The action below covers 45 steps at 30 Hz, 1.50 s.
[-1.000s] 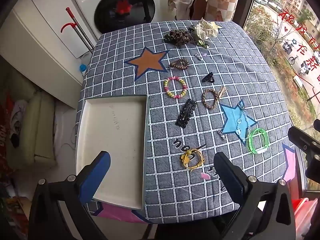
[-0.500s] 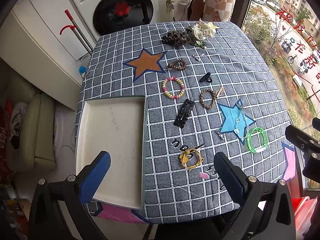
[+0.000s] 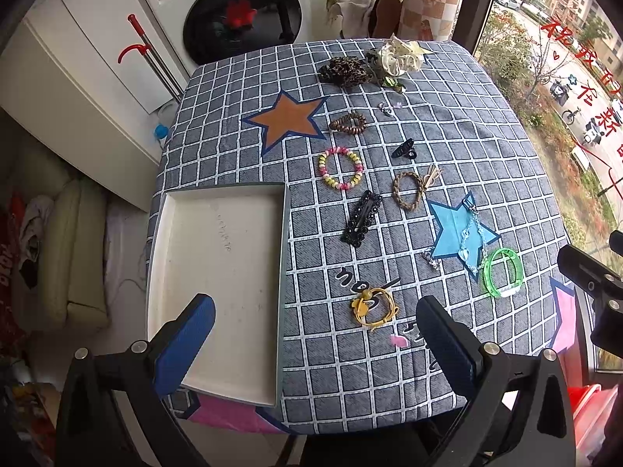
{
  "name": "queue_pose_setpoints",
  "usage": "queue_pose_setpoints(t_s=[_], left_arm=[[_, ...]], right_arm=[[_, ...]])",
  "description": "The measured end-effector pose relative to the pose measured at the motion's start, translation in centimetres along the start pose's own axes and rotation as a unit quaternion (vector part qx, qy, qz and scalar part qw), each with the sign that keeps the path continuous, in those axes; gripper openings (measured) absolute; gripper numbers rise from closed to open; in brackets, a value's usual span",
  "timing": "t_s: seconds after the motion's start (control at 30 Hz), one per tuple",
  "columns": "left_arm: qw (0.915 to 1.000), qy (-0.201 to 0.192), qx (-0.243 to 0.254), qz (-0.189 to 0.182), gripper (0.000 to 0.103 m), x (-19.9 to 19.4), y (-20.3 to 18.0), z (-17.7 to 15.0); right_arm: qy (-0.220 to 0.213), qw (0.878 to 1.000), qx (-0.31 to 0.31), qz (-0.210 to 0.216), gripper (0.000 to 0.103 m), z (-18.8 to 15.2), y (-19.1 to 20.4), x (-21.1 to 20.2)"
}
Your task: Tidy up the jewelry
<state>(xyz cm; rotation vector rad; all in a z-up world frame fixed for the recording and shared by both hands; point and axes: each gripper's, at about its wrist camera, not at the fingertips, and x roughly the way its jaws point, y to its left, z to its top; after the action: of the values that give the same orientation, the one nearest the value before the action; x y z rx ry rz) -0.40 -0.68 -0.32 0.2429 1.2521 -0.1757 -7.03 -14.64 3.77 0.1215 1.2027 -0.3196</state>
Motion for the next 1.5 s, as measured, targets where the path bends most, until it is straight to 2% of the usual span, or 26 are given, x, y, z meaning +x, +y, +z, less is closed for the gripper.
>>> queue_pose_setpoints(t_s=[1.5], left_arm=[[1.0,0.003,-0.006,0.003,0.103,0.26,0.26,-0.53]], right_arm=[[0.0,1.0,-0.002,-0.001,0.103,-0.1,0.15,0.1]])
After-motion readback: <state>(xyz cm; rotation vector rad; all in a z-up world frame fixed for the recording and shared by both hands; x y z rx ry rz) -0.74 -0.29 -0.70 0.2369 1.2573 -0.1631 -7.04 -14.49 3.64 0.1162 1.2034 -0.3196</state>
